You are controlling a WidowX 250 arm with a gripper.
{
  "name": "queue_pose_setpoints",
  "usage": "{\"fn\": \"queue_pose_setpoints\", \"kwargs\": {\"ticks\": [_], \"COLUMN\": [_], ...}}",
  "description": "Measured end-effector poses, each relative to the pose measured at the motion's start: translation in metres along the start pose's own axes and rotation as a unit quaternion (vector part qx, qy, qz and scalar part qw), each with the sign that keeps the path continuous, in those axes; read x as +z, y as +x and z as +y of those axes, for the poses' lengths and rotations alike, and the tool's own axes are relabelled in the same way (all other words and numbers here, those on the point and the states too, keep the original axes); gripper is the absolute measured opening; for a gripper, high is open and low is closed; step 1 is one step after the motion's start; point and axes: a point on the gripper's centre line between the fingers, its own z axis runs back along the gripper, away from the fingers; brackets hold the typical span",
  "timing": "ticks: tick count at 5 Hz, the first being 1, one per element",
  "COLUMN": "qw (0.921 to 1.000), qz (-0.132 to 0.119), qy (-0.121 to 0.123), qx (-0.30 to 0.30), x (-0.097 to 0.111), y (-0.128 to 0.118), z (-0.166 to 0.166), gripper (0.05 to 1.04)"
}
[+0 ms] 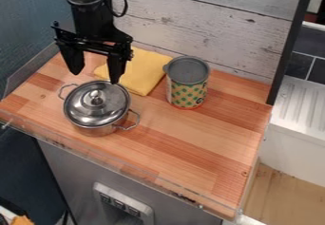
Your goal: Metal container moved to the bottom right
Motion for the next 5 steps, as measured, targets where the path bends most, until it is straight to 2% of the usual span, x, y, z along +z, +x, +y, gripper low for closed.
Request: {"fn": "queue_pose_setpoints", "kwargs": {"ticks": [1,2,4,5], "qw": [0.9999,0.9998,0.9974,0.9960], "qz": [0.016,-0.002,-0.046,-0.070], "qy": [-0.003,-0.018,-0.049,-0.049], "qx": [0.003,0.003,-0.025,-0.026], "x": [-0.008,-0.006,-0.006,-0.013], "y": [-0.003,0.010,0.068,0.098], "z": [-0.001,-0.018,-0.066,-0.094], "gripper": [1.001,1.001,1.000,1.001]}}
